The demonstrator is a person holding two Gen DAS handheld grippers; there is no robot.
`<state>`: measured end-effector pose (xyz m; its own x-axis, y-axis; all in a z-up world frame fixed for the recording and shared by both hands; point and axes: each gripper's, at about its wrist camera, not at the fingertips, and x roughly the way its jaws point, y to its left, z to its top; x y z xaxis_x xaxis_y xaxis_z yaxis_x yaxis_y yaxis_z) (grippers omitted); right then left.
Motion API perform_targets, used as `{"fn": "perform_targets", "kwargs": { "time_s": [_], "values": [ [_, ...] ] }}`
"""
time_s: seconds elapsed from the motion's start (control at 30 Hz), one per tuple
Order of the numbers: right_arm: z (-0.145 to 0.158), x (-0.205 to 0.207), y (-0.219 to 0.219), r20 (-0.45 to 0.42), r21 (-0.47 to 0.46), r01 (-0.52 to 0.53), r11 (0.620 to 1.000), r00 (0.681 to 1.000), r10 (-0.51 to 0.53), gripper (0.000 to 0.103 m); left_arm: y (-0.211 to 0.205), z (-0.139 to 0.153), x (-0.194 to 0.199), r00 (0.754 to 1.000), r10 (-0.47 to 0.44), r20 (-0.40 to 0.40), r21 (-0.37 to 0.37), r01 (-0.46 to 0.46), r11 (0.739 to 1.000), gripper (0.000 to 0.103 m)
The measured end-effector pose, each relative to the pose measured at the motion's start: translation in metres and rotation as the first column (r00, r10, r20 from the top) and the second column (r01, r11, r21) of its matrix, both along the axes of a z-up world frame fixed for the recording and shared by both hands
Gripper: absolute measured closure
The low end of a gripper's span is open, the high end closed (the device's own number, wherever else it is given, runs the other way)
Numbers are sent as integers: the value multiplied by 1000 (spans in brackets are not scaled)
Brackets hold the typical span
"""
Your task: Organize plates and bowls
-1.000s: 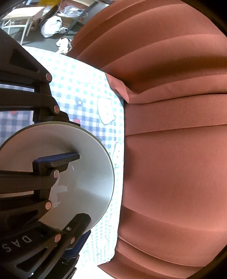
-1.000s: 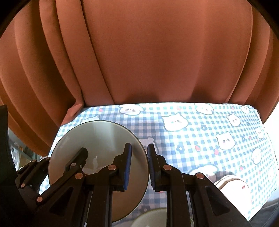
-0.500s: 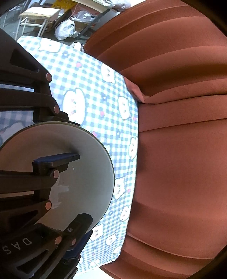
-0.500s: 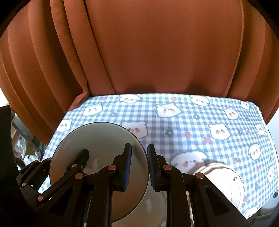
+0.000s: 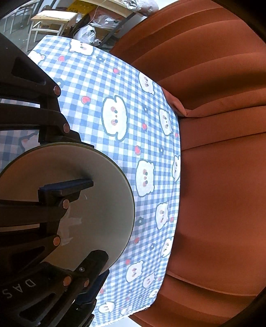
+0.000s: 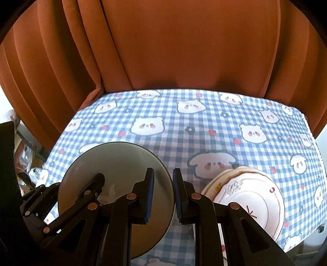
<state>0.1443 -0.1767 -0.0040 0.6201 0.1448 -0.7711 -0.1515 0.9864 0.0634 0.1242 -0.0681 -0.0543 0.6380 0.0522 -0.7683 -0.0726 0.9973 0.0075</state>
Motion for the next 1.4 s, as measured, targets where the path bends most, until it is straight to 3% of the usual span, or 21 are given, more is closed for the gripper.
{"fn": "perform_targets", "kwargs": {
  "time_s": [0.67, 0.97, 1.2, 1.4],
  "values": [
    [-40, 19, 12, -123, -76, -40, 996, 992, 30, 81, 9, -47, 16, 992, 17, -123, -74, -26, 997, 77],
    [-48, 22, 13, -126, -100, -43, 994, 992, 31, 81, 3, -48, 15, 994, 9, -108, -36, -13, 999, 77],
    [-53, 14, 6, -112, -58, -28, 998, 993, 21, 81, -1, -50, 10, 994, 5, -110, -1, -5, 1000, 76],
    [-56, 5, -4, -137, 27, -26, 999, 990, 29, 81, -6, -48, 2, 992, 4, -125, 0, -4, 1000, 66]
  ]
}}
